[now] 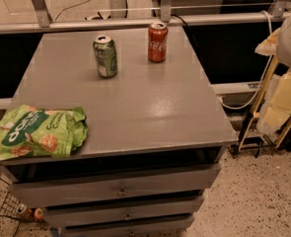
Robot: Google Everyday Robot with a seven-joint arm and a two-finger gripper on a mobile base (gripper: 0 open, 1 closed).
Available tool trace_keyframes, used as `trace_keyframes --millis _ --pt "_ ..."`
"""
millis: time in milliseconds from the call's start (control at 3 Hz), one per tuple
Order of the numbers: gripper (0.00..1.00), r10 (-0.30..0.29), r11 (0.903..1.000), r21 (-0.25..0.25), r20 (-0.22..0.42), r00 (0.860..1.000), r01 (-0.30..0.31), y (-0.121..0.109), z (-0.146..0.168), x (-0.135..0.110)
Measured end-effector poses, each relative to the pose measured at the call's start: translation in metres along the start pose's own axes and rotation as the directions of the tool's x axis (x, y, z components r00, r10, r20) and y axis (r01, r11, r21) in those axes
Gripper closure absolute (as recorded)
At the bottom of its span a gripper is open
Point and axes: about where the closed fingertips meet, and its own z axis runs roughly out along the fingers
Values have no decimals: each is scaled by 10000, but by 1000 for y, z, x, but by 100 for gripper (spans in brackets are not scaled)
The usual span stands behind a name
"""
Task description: Move green can near green rice chip bag
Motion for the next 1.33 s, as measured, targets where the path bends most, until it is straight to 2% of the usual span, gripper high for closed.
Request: trace_keyframes --millis 333,667,1000,1333 --pt "0 0 10000 2 1 10000 0 0 0 0" --pt "0 268 9996 79 195 9995 -269 -1 5 -4" --pt "0 -63 9992 402 1839 9829 -11 -50 33 -59" --pt "0 -750 9945 939 3333 9398 460 -101 52 -114"
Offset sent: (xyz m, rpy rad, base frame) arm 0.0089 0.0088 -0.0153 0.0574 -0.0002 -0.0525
